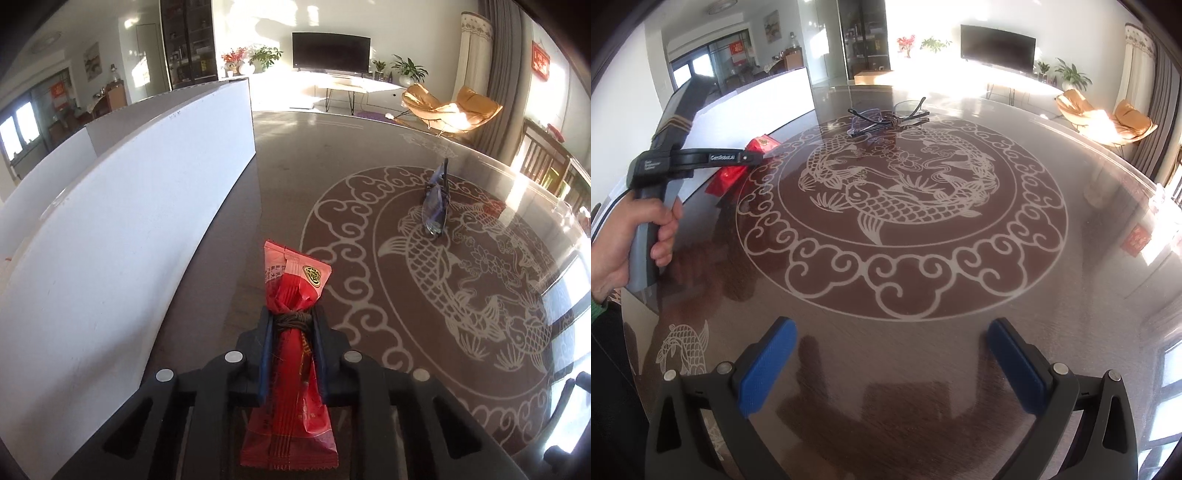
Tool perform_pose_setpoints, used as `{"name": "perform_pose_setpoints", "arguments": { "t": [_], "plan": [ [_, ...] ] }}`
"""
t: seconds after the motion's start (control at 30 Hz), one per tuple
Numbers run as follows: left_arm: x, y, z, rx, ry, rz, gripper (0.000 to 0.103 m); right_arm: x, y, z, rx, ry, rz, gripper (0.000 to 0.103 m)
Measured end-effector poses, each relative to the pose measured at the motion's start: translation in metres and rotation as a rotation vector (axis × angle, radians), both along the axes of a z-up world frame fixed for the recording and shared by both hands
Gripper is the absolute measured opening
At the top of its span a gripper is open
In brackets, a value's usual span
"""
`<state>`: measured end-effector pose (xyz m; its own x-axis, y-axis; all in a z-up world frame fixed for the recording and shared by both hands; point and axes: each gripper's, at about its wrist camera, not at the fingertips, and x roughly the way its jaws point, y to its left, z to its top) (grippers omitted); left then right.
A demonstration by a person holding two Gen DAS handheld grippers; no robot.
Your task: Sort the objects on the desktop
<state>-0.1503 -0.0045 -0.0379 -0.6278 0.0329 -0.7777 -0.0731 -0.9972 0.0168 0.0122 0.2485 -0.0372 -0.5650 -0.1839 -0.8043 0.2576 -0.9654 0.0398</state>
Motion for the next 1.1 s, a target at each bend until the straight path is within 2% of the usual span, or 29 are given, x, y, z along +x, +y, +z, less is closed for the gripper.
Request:
{"name": "perform_pose_setpoints", "arguments": {
  "t": [0.1, 0.2, 0.57, 0.6, 0.67, 0.7, 0.73, 0.83, 0.93, 1.0, 1.1],
  "plan": [
    [0.03, -0.004, 0.0, 0.006, 0.0, -0.005, 0.019, 0.0, -0.008, -0.002, 0.054, -0.003, 0.001, 0.103],
    [0.045, -0.01, 0.0, 0.022, -0.001, -0.003, 0.019, 0.001, -0.009, -0.002, 0.053, -0.002, 0.005, 0.103],
    [0.049, -0.009, -0.001, 0.042, -0.003, -0.005, 0.021, 0.002, -0.008, -0.001, 0.053, -0.002, 0.004, 0.103],
    [0.048, -0.004, -0.002, 0.048, -0.003, -0.015, 0.027, 0.002, -0.008, -0.001, 0.053, -0.002, 0.004, 0.103],
    [0.046, -0.001, -0.003, 0.041, -0.009, -0.032, 0.057, 0.002, -0.008, -0.001, 0.053, -0.002, 0.004, 0.103],
    [0.045, 0.001, -0.006, 0.008, -0.032, -0.014, 0.092, 0.002, -0.008, -0.001, 0.053, -0.002, 0.004, 0.103],
    [0.045, 0.0, -0.008, -0.004, -0.052, 0.006, 0.099, 0.0, -0.008, -0.001, 0.045, -0.002, 0.009, 0.103],
    [0.044, -0.003, -0.009, 0.013, -0.057, 0.019, 0.099, -0.028, -0.008, 0.002, -0.031, -0.022, 0.025, 0.103],
    [0.044, -0.004, -0.009, 0.004, -0.06, 0.026, 0.101, -0.093, -0.008, 0.015, -0.169, -0.062, -0.061, 0.103],
    [0.043, -0.004, -0.009, 0.006, -0.06, 0.027, 0.101, -0.139, -0.012, 0.026, -0.243, -0.04, -0.112, 0.103],
    [0.043, -0.004, -0.011, 0.006, -0.06, 0.028, 0.101, -0.207, -0.033, 0.032, -0.252, -0.043, -0.162, 0.103]
  ]
}}
